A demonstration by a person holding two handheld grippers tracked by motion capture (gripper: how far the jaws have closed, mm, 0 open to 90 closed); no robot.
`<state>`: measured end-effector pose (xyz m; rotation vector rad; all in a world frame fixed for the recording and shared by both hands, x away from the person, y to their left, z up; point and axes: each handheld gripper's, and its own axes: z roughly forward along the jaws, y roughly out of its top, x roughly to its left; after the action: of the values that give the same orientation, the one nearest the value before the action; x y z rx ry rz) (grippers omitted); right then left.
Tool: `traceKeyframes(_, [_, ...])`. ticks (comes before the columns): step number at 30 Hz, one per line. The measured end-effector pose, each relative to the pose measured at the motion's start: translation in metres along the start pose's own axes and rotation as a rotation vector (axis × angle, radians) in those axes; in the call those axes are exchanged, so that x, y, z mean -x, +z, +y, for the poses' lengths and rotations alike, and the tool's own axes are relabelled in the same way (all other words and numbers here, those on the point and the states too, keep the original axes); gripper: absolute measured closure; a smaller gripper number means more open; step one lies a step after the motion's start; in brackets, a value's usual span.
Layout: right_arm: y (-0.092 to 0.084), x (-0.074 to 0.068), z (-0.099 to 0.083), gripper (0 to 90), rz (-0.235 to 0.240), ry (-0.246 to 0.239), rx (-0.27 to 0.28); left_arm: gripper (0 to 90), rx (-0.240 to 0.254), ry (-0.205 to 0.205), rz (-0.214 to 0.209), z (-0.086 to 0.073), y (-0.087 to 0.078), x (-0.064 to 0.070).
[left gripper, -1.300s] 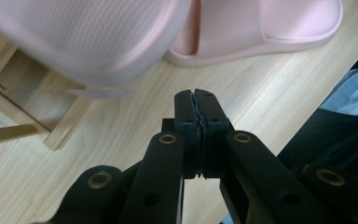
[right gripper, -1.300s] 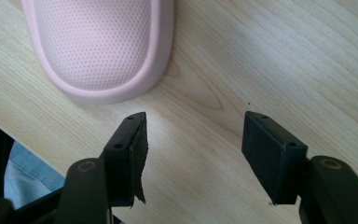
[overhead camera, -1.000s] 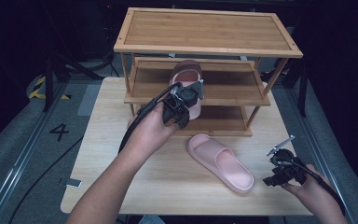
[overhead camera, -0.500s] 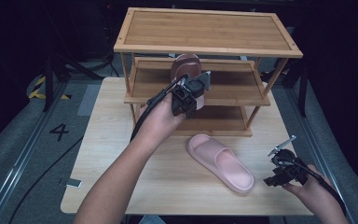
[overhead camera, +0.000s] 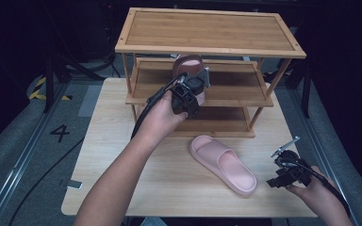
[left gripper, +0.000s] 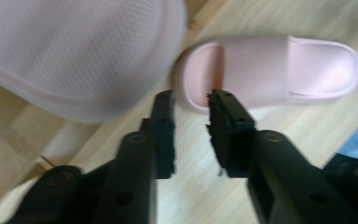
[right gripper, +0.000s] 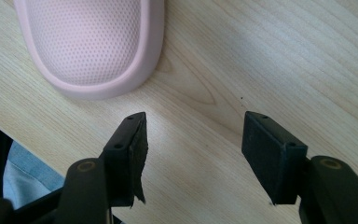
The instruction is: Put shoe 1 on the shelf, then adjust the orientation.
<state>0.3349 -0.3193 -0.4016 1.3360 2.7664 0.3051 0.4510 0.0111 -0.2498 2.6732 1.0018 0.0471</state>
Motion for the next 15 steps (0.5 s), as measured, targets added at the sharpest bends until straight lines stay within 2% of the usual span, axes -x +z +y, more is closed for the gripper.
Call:
traceKeyframes(1, [0.000, 0.000, 0.000, 41.1, 0.001, 0.000, 0.001, 64.8, 0.000, 0.000, 0.000, 0.000, 0.000, 0.000])
traceKeyframes(2, [0.000, 0.000, 0.000, 41.2, 0.002, -0.002, 0.002, 61.0, 0.015, 0.002, -0.011, -0.009, -0.005, 0.003])
traceKeyframes(3, [0.000, 0.000, 0.000, 41.2, 0.002, -0.002, 0.002, 56.8, 0.015, 0.002, -0.011, -0.009, -0.005, 0.003])
traceKeyframes(4, [0.000, -0.001, 0.001, 41.2, -0.001, 0.000, 0.000, 56.8, 0.022, -0.011, -0.004, -0.016, -0.007, 0.004])
traceKeyframes(5, [0.000, -0.002, 0.002, 41.1, -0.002, -0.010, 0.000, 53.1, 0.019, -0.014, -0.006, -0.020, -0.008, 0.004])
traceKeyframes(7, [0.001, -0.005, 0.005, 41.1, 0.014, -0.018, 0.006, 45.9, 0.010, -0.032, -0.004, -0.032, -0.010, 0.003])
traceKeyframes(8, [0.001, -0.006, 0.006, 41.1, 0.013, -0.023, 0.006, 44.0, 0.007, -0.034, 0.010, -0.045, -0.010, 0.003])
traceKeyframes(9, [0.001, -0.006, 0.006, 41.1, 0.013, -0.023, 0.006, 42.7, 0.007, -0.034, 0.010, -0.045, -0.010, 0.003])
traceKeyframes(12, [0.000, -0.009, 0.010, 41.3, 0.012, -0.027, 0.014, 41.1, 0.005, -0.056, 0.024, -0.067, -0.009, -0.001])
traceKeyframes(15, [0.001, -0.011, 0.013, 41.3, 0.017, -0.036, 0.016, 40.0, -0.002, -0.079, 0.006, -0.085, -0.004, -0.007])
